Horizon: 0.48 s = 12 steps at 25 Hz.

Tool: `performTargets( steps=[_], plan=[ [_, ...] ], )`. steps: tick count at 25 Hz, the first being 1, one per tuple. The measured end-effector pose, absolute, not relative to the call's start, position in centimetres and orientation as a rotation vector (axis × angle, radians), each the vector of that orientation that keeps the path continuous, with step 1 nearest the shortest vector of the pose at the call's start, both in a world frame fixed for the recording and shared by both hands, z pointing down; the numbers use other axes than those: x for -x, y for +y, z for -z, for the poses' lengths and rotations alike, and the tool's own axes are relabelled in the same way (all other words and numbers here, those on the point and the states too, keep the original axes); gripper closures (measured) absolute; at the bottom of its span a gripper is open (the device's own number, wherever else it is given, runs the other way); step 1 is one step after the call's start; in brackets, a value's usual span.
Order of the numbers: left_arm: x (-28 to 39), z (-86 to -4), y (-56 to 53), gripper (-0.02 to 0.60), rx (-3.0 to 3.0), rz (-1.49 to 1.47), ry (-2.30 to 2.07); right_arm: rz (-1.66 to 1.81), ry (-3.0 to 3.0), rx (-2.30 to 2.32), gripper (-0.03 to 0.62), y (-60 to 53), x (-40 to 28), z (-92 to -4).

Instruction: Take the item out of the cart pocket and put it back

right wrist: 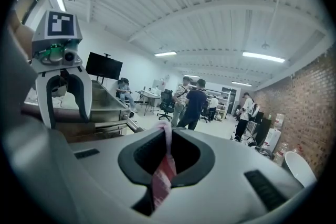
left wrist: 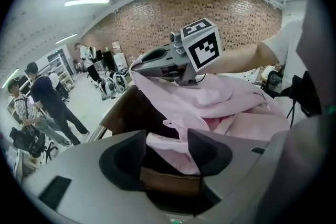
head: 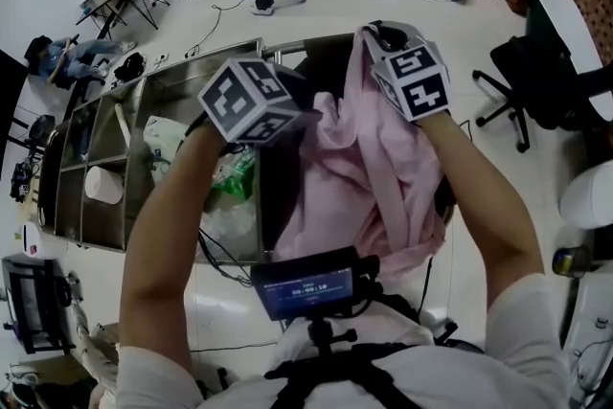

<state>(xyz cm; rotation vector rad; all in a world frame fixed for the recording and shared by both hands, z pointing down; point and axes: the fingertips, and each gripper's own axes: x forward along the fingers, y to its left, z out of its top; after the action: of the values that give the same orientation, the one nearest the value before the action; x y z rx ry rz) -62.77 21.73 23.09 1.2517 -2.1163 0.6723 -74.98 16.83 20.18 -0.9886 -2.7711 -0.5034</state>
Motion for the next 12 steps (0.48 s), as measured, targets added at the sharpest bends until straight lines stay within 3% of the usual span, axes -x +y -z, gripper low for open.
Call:
performTargets(
  steps=[6, 9, 12],
  plan=[
    [62.6, -20.6, 21.5, 0.332, -1.280, -0.503, -2.248, 0.515, -2.755, 0.988, 0.580, 17.1, 74.9, -20.6],
    [62.2, -18.4, 21.4, 0.369, -1.302, -0.331, -2.380, 0.525, -2.723, 1.012, 0.580, 17.7, 74.4, -21.2],
    [61.4, -16.5, 21.6, 0.453, -1.311, -0.196, -2.508, 0.548, -2.683, 1.043, 0.580, 18.2, 73.7, -22.1]
  ],
)
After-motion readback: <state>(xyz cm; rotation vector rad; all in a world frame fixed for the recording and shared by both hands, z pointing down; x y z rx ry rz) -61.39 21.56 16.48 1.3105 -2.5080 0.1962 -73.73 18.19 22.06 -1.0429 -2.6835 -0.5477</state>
